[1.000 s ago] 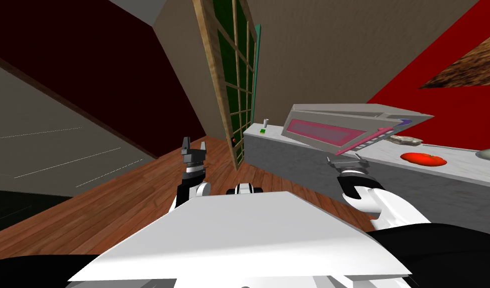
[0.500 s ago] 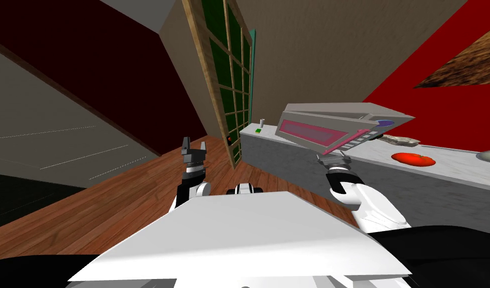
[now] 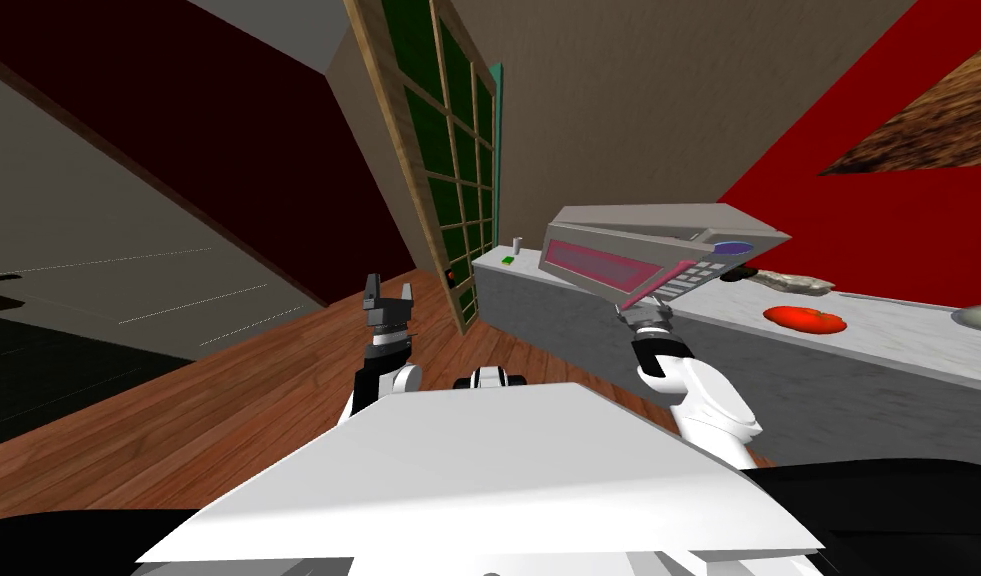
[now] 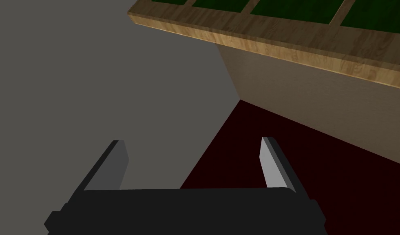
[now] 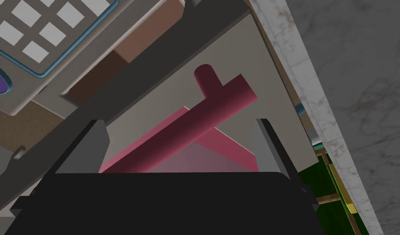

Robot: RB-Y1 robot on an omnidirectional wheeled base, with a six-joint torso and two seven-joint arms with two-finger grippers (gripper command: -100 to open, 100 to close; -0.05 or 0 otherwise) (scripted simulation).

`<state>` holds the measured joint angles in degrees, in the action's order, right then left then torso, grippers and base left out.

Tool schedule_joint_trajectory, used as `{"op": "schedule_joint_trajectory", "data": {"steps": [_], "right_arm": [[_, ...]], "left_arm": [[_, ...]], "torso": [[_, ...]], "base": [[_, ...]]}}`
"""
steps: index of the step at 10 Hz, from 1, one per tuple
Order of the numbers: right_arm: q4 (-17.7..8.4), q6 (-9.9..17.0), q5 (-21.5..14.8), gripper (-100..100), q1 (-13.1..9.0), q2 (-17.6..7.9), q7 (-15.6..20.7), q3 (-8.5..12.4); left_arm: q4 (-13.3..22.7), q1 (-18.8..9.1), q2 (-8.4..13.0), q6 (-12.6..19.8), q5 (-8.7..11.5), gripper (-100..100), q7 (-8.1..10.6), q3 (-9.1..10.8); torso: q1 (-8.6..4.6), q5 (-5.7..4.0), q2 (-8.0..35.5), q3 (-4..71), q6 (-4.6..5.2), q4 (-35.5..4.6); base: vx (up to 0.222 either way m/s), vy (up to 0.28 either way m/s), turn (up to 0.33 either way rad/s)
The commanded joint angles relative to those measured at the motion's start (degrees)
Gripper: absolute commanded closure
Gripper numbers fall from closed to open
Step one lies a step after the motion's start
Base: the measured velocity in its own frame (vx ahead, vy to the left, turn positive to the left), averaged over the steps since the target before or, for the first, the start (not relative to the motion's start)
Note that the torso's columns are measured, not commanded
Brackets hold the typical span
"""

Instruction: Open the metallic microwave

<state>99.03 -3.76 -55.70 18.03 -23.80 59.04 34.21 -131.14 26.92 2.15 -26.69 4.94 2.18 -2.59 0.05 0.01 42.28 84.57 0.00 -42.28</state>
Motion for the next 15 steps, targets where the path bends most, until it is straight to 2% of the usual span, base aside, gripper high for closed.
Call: {"op": "schedule_joint_trajectory", "data": {"steps": [1,2,3,4,5,7,13,14,15], "right_arm": [[0.09,-0.45,-0.38,-100,-0.85,0.24,0.53,-0.61],[-0.34,-0.04,0.3,-100,-0.71,-1.46,-0.4,-0.72],[0.01,-0.15,0.02,-100,-0.77,-0.88,0.05,-0.95],[-0.02,0.04,0.09,100,-0.73,-1.02,-0.13,-0.91],[0.42,0.78,-1.19,100,-1.65,1.88,0.64,0.39],[0.87,1.49,-2.5,100,-2.57,5.04,1.44,1.64],[2.2,3.61,-6.41,100,-5.32,14.07,3.84,5.37],[1.95,2.96,-6.0,100,-5.47,13.44,3.5,5.0],[2.36,2.7,-7.31,100,-6.37,16.16,3.4,7.18]], "left_arm": [[0.0,0.0,0.0,0.0,0.0,0,0.0,0.0],[0.0,0.01,-0.01,0.0,0.0,0,0.0,-0.01],[-0.01,0.02,-0.01,0.0,0.0,0,0.0,-0.01],[-0.01,0.02,-0.02,-0.01,0.0,0,0.0,-0.01],[-0.01,0.01,-0.02,0.0,0.0,0,0.0,-0.02],[-0.01,0.02,-0.04,-0.01,0.0,0,0.0,-0.03],[-0.01,0.02,-0.03,-0.01,0.0,0,0.0,-0.03],[-0.01,0.02,-0.03,-0.01,0.0,0,0.0,-0.03],[-0.01,0.01,-0.02,0.0,0.0,0,0.0,-0.02]], "torso": [[0.02,0.02,-0.06,0.04,0.0,0.02],[0.23,0.03,-0.12,0.07,0.14,0.06],[0.18,0.07,-0.26,0.16,0.09,0.07],[0.11,0.03,-0.14,0.1,-0.04,0.06],[0.07,0.03,-0.03,0.03,-0.09,0.04],[0.52,0.21,0.07,-0.02,0.16,0.05],[-0.09,0.0,0.12,-0.05,0.19,0.02],[-0.11,0.03,0.13,-0.05,0.25,0.03],[-0.24,0.05,0.15,-0.04,0.14,0.03]], "base": [[-0.023,-0.088,0.043],[0.058,-0.039,0.048],[0.037,-0.024,-0.001],[0.003,-0.005,-0.015],[0.034,0.103,-0.112],[0.055,0.245,-0.149],[0.046,0.186,-0.107],[0.03,0.069,-0.016],[0.11,0.146,-0.179]]}}
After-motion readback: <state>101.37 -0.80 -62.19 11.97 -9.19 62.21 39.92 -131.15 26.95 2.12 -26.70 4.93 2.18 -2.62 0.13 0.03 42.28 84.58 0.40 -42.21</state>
